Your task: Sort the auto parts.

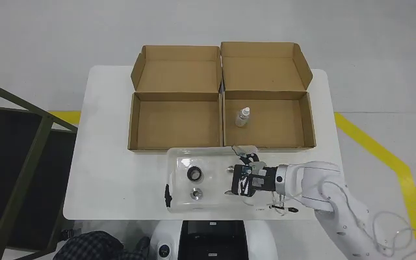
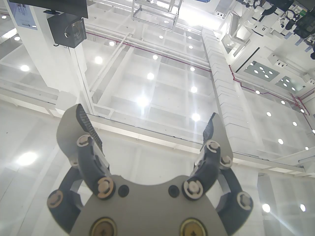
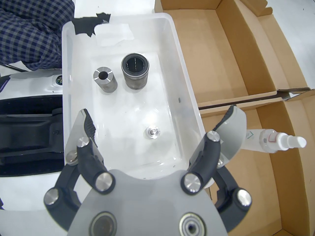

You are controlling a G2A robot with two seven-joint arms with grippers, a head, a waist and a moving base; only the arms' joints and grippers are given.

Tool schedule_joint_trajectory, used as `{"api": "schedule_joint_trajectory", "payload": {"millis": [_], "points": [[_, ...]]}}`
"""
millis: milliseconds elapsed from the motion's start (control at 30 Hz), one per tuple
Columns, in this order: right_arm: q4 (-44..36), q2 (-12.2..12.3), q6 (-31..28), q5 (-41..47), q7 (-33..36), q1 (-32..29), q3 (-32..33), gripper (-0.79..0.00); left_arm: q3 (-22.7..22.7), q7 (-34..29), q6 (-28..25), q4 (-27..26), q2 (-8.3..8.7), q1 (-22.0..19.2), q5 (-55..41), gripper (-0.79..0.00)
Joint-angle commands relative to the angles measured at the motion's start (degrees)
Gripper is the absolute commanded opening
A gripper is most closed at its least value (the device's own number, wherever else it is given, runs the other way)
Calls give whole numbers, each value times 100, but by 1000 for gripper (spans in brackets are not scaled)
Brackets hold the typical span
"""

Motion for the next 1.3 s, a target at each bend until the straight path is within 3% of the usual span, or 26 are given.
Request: {"api": "schedule_joint_trajectory", "payload": {"millis": [0, 467, 633, 1033, 1267], "points": [[34, -4, 26, -146, 25, 17, -99, 0, 0, 0, 0, 0, 0, 0, 0, 0], [241, -30, 293, -711, 285, 120, -517, 0, 0, 0, 0, 0, 0, 0, 0, 0], [326, -39, 377, -738, 373, 177, -583, -169, 0, 0, 0, 0, 0, 0, 0, 0], [620, -96, 694, -985, 590, 398, -854, -215, 0, 0, 0, 0, 0, 0, 0, 0], [678, -120, 794, -1131, 786, 463, -984, -357, 0, 0, 0, 0, 0, 0, 0, 0]]}}
